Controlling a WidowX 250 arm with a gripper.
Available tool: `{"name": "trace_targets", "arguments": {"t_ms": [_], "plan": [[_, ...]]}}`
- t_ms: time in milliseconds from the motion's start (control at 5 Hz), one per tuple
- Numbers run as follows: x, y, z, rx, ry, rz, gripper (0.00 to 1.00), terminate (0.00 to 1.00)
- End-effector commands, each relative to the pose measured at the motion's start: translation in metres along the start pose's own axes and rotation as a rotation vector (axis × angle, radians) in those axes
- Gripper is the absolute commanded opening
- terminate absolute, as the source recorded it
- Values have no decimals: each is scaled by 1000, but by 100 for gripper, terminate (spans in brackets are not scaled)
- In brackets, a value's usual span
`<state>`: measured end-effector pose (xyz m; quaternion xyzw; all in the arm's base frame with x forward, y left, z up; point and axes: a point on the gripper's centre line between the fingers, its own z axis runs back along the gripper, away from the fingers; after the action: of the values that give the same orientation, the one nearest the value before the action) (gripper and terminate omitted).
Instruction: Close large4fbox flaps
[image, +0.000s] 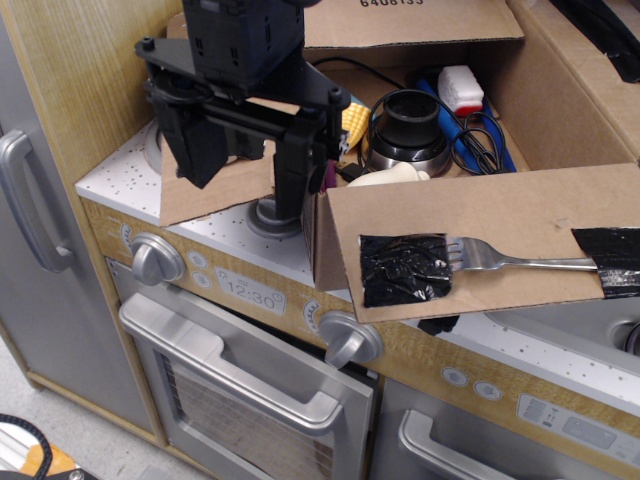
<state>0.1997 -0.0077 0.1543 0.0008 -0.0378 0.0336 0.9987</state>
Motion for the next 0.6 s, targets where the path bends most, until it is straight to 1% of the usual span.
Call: {"name": "trace_targets", "arguments": {"t_ms": [0, 200, 400], "plan": [[0, 0, 0, 0, 0, 0, 100, 0], [5, 8, -20, -14, -34, 61, 100, 0], [2, 9, -37, -59, -25, 75, 100, 0]]}}
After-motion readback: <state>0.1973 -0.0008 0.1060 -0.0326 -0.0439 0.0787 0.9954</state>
